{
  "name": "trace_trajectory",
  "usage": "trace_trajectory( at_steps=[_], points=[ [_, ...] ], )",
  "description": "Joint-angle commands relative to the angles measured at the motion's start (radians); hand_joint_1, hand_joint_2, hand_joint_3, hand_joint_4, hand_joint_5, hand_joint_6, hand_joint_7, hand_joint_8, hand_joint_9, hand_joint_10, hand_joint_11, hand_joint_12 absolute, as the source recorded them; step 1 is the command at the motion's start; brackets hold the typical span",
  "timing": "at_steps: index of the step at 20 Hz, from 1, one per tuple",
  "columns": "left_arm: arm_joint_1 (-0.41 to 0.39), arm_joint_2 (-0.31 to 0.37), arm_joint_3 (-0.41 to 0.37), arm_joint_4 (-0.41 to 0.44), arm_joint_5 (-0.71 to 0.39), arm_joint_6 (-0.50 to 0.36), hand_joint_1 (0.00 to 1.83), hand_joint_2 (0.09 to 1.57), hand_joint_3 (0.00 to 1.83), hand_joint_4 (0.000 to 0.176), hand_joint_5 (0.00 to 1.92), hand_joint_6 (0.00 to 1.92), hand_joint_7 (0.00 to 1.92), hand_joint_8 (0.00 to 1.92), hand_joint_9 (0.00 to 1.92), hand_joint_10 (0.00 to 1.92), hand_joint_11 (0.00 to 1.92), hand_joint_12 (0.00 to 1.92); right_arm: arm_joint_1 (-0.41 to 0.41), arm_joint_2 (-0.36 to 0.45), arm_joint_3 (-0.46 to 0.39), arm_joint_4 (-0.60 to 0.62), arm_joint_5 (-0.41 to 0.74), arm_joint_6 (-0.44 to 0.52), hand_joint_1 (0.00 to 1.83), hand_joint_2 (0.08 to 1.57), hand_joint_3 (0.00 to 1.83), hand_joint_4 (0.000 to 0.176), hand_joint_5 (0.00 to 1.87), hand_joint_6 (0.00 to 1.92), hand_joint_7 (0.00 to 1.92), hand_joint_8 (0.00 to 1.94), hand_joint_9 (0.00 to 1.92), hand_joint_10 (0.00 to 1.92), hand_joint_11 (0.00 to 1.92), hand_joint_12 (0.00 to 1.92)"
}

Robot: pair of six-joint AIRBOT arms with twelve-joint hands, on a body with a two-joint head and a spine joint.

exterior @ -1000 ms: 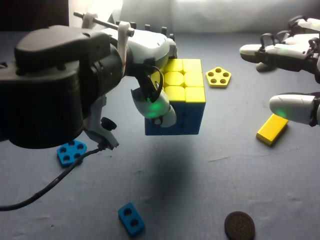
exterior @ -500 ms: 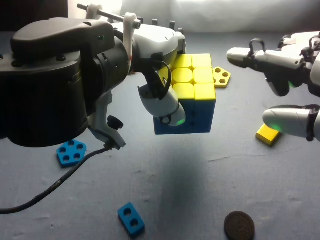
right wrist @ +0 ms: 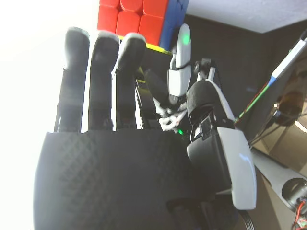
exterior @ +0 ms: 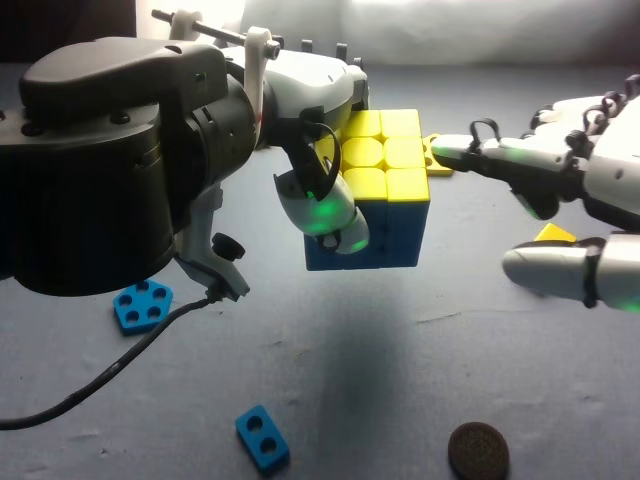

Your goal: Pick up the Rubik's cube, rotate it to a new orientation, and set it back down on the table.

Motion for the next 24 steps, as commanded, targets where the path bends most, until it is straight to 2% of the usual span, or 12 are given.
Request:
trace_trajectory(
  at_steps=[1,11,12,13,16,17,18,20,21,22,23,24],
  points=[
    [-0.018,0.009,-0.005,0.066,0.018,-0.004,1.0,1.34,0.0,0.0,0.57,1.6,0.21,1.66,0.24,1.67,0.11,1.81,0.019,-0.002,-0.004,0.02,0.09,-0.004,0.0,1.37,0.0,0.0,0.08,0.01,0.5,1.72,0.51,1.92,0.37,1.92],
    [-0.028,0.009,-0.004,0.066,0.018,-0.003,0.99,1.35,0.0,0.0,0.55,1.64,0.18,1.69,0.23,1.69,0.1,1.8,0.029,-0.065,-0.004,0.044,0.038,-0.059,0.0,1.37,0.0,0.0,0.08,0.0,0.46,1.78,0.5,1.92,0.38,1.92],
    [-0.028,0.009,-0.004,0.066,0.018,-0.003,1.11,1.22,0.0,0.0,0.27,1.64,0.18,1.68,0.23,1.68,0.1,1.79,0.028,-0.066,-0.004,0.044,0.038,-0.059,0.0,1.38,0.0,0.0,0.09,0.0,0.47,1.79,0.5,1.92,0.38,1.92],
    [-0.029,0.009,-0.003,0.066,0.018,-0.003,1.03,1.3,0.01,0.0,0.52,1.6,0.19,1.68,0.24,1.68,0.1,1.81,0.027,-0.066,-0.004,0.044,0.037,-0.059,0.0,1.37,0.0,0.0,0.08,0.0,0.47,1.79,0.5,1.92,0.38,1.92],
    [-0.029,0.009,-0.003,0.066,0.018,-0.003,0.96,1.35,0.0,0.0,0.55,1.64,0.2,1.68,0.24,1.66,0.08,1.81,0.025,-0.069,-0.004,0.044,0.03,-0.059,0.0,1.38,0.0,0.0,0.09,0.0,0.45,1.74,0.48,1.92,0.36,1.92],
    [-0.029,0.009,-0.003,0.066,0.018,-0.003,0.99,1.4,0.0,0.007,0.48,1.76,0.42,1.74,0.24,1.67,0.09,1.83,0.023,-0.07,-0.004,0.044,0.022,-0.059,0.0,1.38,0.0,0.0,0.09,0.0,0.47,1.75,0.5,1.92,0.38,1.92],
    [-0.029,0.009,-0.003,0.066,0.018,-0.003,0.95,1.36,0.0,0.0,0.54,1.66,0.26,1.67,0.24,1.64,0.09,1.8,0.022,-0.072,-0.004,0.044,0.008,-0.059,0.0,1.37,0.0,0.0,0.11,0.01,0.49,1.72,0.5,1.92,0.38,1.92],
    [-0.029,0.009,-0.003,0.066,0.018,-0.003,0.98,1.33,0.0,0.0,0.59,1.59,0.2,1.66,0.24,1.65,0.12,1.79,0.021,-0.078,-0.004,0.044,-0.011,-0.071,0.0,1.37,0.0,0.0,0.1,0.0,0.47,1.75,0.5,1.92,0.39,1.92],
    [-0.029,0.009,-0.002,0.066,0.018,-0.003,1.09,1.22,0.0,0.0,0.28,1.61,0.2,1.64,0.24,1.64,0.11,1.77,0.02,-0.082,-0.004,0.045,-0.011,-0.071,0.0,1.37,0.0,0.0,0.09,0.0,0.47,1.76,0.49,1.92,0.37,1.92],
    [-0.029,0.009,-0.001,0.066,0.018,-0.003,1.11,1.19,0.0,0.0,0.2,1.64,0.19,1.64,0.23,1.64,0.11,1.77,0.02,-0.085,-0.004,0.048,-0.011,-0.072,0.0,1.38,0.0,0.0,0.09,0.0,0.46,1.76,0.49,1.92,0.37,1.92],
    [-0.029,0.009,-0.001,0.066,0.018,-0.003,1.0,1.31,0.0,0.0,0.48,1.64,0.19,1.65,0.23,1.65,0.1,1.78,0.02,-0.087,-0.004,0.051,-0.01,-0.074,0.0,1.38,0.0,0.0,0.1,0.0,0.47,1.76,0.49,1.92,0.38,1.92],
    [-0.029,0.009,-0.001,0.066,0.018,-0.003,1.0,1.31,0.0,0.0,0.48,1.64,0.19,1.65,0.23,1.65,0.1,1.78,0.02,-0.089,-0.004,0.052,-0.01,-0.074,0.0,1.38,0.0,0.0,0.1,0.0,0.47,1.76,0.49,1.92,0.38,1.92]
  ],
)
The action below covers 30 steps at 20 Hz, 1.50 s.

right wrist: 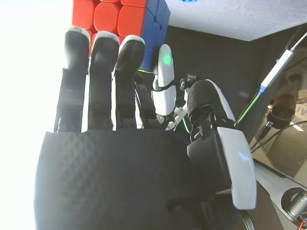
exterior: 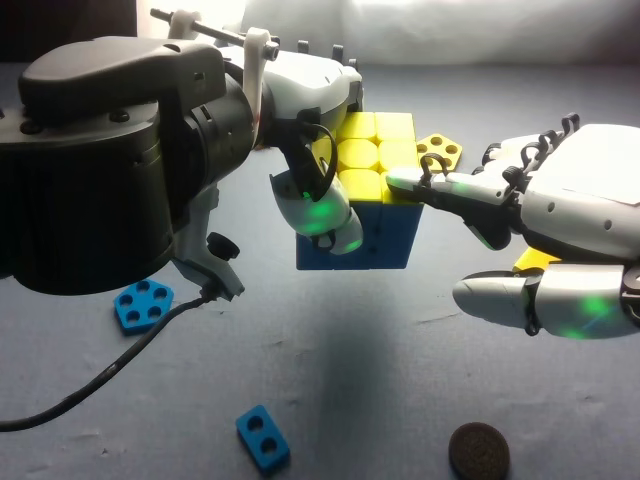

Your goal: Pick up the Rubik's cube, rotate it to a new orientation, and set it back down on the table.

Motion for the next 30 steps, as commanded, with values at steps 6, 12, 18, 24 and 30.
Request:
trace_trajectory(
  at_steps=[6,12,18,24,30],
  points=[
    [-0.028,0.009,0.001,0.073,0.029,-0.014,1.12,1.15,0.0,0.0,0.16,1.66,0.19,1.66,0.23,1.66,0.08,1.8,-0.007,-0.01,-0.004,-0.002,0.078,-0.012,0.0,1.37,0.0,0.0,0.11,0.01,0.47,1.79,0.52,1.92,0.4,1.92],
    [-0.031,0.009,0.003,0.074,0.029,-0.014,1.17,1.17,0.0,0.0,0.2,1.62,0.2,1.66,0.23,1.67,0.11,1.8,-0.016,-0.016,-0.003,0.015,0.057,-0.026,0.0,1.38,0.0,0.0,0.09,0.0,0.46,1.8,0.52,1.92,0.39,1.92],
    [-0.03,0.009,0.001,0.075,0.029,-0.014,1.17,1.17,0.0,0.0,0.17,1.62,0.18,1.69,0.23,1.68,0.08,1.8,-0.018,-0.034,0.004,0.049,0.057,-0.065,0.0,1.38,0.0,0.0,0.11,0.0,0.48,1.75,0.5,1.92,0.38,1.92],
    [-0.029,0.009,0.002,0.075,0.029,-0.014,1.14,1.17,0.0,0.0,0.21,1.59,0.22,1.62,0.26,1.64,0.1,1.81,-0.018,-0.064,0.033,0.078,0.057,-0.083,0.0,1.37,0.0,0.0,0.11,0.02,0.46,1.77,0.51,1.92,0.4,1.92],
    [-0.03,0.009,0.003,0.075,0.029,-0.014,1.01,1.41,0.0,0.024,0.45,1.76,0.49,1.75,0.26,1.69,0.1,1.83,-0.016,-0.087,0.055,0.09,0.053,-0.085,0.0,1.37,0.0,0.0,0.11,0.0,0.45,1.78,0.5,1.92,0.38,1.92]
  ],
)
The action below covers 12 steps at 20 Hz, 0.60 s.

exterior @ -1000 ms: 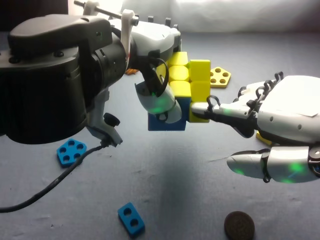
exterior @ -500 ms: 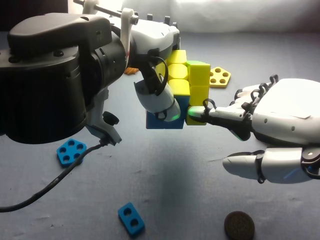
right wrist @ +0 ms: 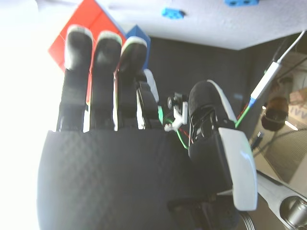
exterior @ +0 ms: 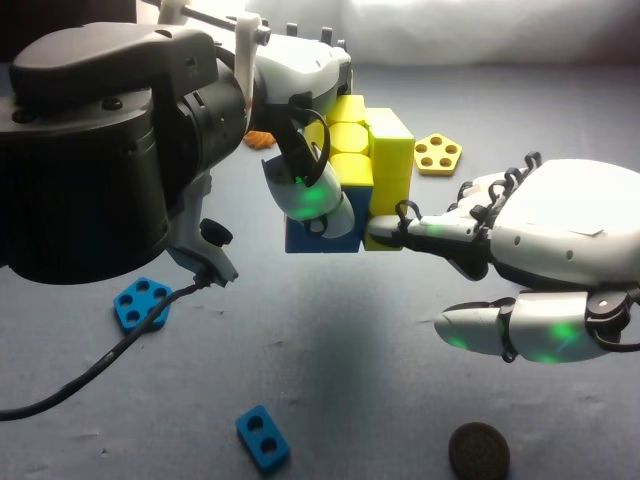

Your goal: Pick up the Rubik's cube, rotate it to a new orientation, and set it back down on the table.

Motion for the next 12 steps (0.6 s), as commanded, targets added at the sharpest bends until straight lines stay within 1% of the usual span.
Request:
trace_trajectory(
  at_steps=[1,2,3,5,7,9,10,11,12],
  points=[
    [-0.019,0.005,-0.003,0.059,0.043,-0.014,0.99,1.37,0.0,0.0,0.53,1.66,0.27,1.68,0.25,1.68,0.13,1.82,0.003,0.001,0.005,0.013,0.099,-0.003,0.0,1.37,0.0,0.0,0.12,0.01,0.46,1.79,0.5,1.92,0.38,1.92],
    [-0.02,0.005,-0.002,0.059,0.043,-0.014,0.99,1.37,0.0,0.0,0.53,1.66,0.27,1.68,0.25,1.68,0.13,1.82,0.002,-0.002,0.007,0.013,0.095,-0.003,0.0,1.37,0.0,0.0,0.12,0.01,0.46,1.79,0.5,1.92,0.38,1.92],
    [-0.02,0.005,-0.002,0.058,0.043,-0.014,0.96,1.37,0.0,0.0,0.53,1.66,0.2,1.68,0.24,1.69,0.11,1.82,0.001,-0.005,0.008,0.013,0.094,-0.003,0.0,1.37,0.0,0.0,0.11,0.0,0.46,1.79,0.5,1.92,0.38,1.92],
    [-0.021,0.005,-0.002,0.058,0.043,-0.014,1.01,1.33,0.0,0.0,0.58,1.59,0.21,1.66,0.24,1.68,0.1,1.83,0.001,-0.009,0.011,0.014,0.094,-0.003,0.0,1.37,0.0,0.0,0.09,0.0,0.46,1.79,0.51,1.92,0.39,1.92],
    [-0.021,0.005,-0.002,0.058,0.043,-0.014,1.02,1.32,0.0,0.0,0.6,1.56,0.24,1.65,0.25,1.67,0.12,1.82,0.001,-0.011,0.012,0.028,0.094,-0.01,0.0,1.37,0.0,0.0,0.09,0.0,0.46,1.79,0.51,1.92,0.39,1.92],
    [-0.023,0.005,-0.002,0.057,0.043,-0.014,1.01,1.33,0.0,0.0,0.58,1.59,0.22,1.66,0.25,1.68,0.12,1.82,0.001,-0.012,0.015,0.038,0.094,-0.013,0.0,1.37,0.0,0.0,0.08,0.0,0.46,1.79,0.52,1.92,0.39,1.92],
    [-0.024,0.005,-0.001,0.056,0.043,-0.014,1.03,1.38,0.0,0.0,0.52,1.67,0.45,1.73,0.26,1.69,0.12,1.84,0.0,-0.013,0.018,0.039,0.094,-0.013,0.0,1.38,0.0,0.0,0.1,0.01,0.47,1.8,0.52,1.92,0.39,1.92],
    [-0.025,0.005,-0.001,0.055,0.043,-0.014,1.0,1.35,0.0,0.0,0.56,1.62,0.27,1.68,0.26,1.68,0.12,1.82,0.0,-0.016,0.02,0.04,0.094,-0.013,0.0,1.38,0.0,0.0,0.09,0.0,0.46,1.81,0.51,1.92,0.38,1.92],
    [-0.026,0.005,0.0,0.054,0.043,-0.014,0.98,1.35,0.0,0.0,0.55,1.63,0.22,1.66,0.25,1.67,0.11,1.81,-0.001,-0.02,0.024,0.041,0.094,-0.013,0.0,1.37,0.0,0.0,0.1,0.01,0.47,1.81,0.51,1.92,0.39,1.92]
  ],
)
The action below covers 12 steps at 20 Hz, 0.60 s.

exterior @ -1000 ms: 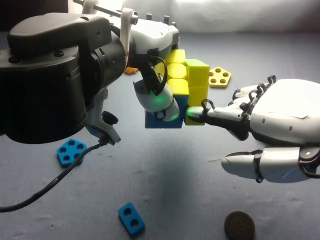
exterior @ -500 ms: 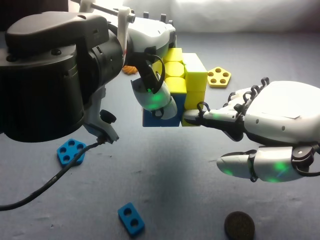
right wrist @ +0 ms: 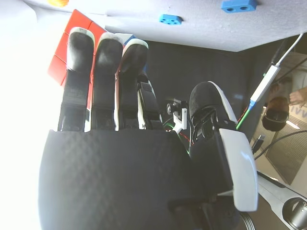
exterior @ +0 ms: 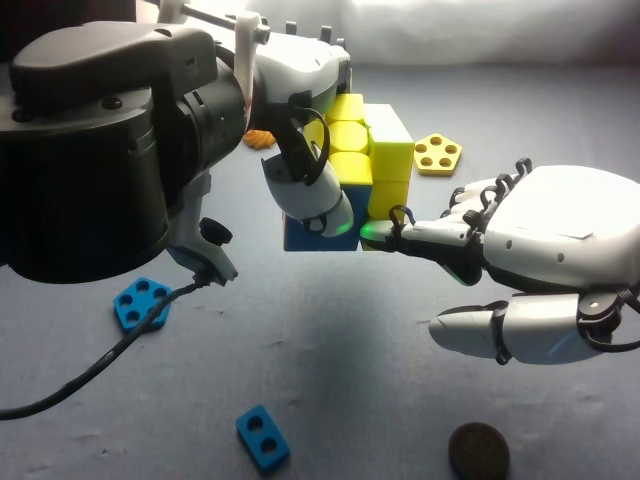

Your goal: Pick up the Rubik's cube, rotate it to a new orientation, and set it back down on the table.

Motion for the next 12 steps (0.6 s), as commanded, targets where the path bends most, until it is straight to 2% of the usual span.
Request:
trace_trajectory(
  at_steps=[1,2,3,4,6,7,9,10,12],
  points=[
    [-0.026,0.005,-0.002,0.053,0.044,-0.015,1.01,1.39,0.0,0.004,0.49,1.72,0.44,1.73,0.25,1.69,0.12,1.82,-0.001,-0.001,0.007,0.017,0.106,0.0,0.0,1.38,0.0,0.0,0.1,0.01,0.46,1.8,0.5,1.92,0.38,1.92],
    [-0.027,0.005,-0.002,0.053,0.044,-0.015,1.0,1.41,0.0,0.027,0.46,1.77,0.48,1.76,0.24,1.7,0.11,1.83,-0.001,-0.003,0.01,0.018,0.105,0.0,0.0,1.37,0.0,0.0,0.11,0.01,0.48,1.8,0.52,1.92,0.39,1.92],
    [-0.027,0.005,-0.002,0.053,0.044,-0.015,0.96,1.38,0.0,0.0,0.52,1.69,0.26,1.7,0.23,1.69,0.11,1.82,-0.001,-0.005,0.012,0.024,0.105,-0.004,0.0,1.37,0.0,0.0,0.11,0.01,0.47,1.79,0.51,1.92,0.38,1.92],
    [-0.027,0.005,-0.003,0.053,0.044,-0.015,0.96,1.36,0.0,0.0,0.54,1.65,0.2,1.69,0.24,1.68,0.1,1.81,-0.001,-0.006,0.015,0.038,0.104,-0.011,0.0,1.38,0.0,0.0,0.11,0.01,0.46,1.81,0.49,1.92,0.37,1.92],
    [-0.027,0.005,-0.004,0.053,0.044,-0.015,0.96,1.36,0.0,0.0,0.54,1.65,0.2,1.67,0.25,1.67,0.1,1.8,-0.001,-0.009,0.021,0.048,0.095,-0.013,0.0,1.37,0.0,0.0,0.11,0.0,0.46,1.81,0.49,1.92,0.37,1.92],
    [-0.027,0.005,-0.004,0.053,0.044,-0.015,1.08,1.23,0.0,0.0,0.26,1.64,0.22,1.64,0.26,1.64,0.1,1.8,-0.001,-0.01,0.024,0.05,0.093,-0.013,0.0,1.38,0.0,0.0,0.1,0.0,0.45,1.79,0.48,1.92,0.36,1.92],
    [-0.028,0.005,-0.003,0.053,0.044,-0.015,1.12,1.17,0.0,0.0,0.2,1.62,0.21,1.64,0.25,1.64,0.1,1.79,-0.001,-0.012,0.028,0.055,0.092,-0.013,0.0,1.37,0.0,0.0,0.11,0.0,0.46,1.78,0.49,1.92,0.36,1.92],
    [-0.028,0.005,-0.003,0.053,0.044,-0.015,0.97,1.34,0.01,0.0,0.53,1.64,0.19,1.68,0.24,1.68,0.09,1.82,-0.001,-0.013,0.028,0.055,0.091,-0.013,0.0,1.38,0.0,0.0,0.1,0.0,0.47,1.76,0.5,1.92,0.38,1.92],
    [-0.028,0.005,-0.004,0.053,0.044,-0.015,0.91,1.37,0.0,0.0,0.52,1.68,0.19,1.67,0.24,1.66,0.09,1.8,-0.004,-0.014,0.026,0.051,0.082,-0.012,0.0,1.38,0.0,0.0,0.09,0.0,0.46,1.75,0.49,1.92,0.37,1.92]
  ],
)
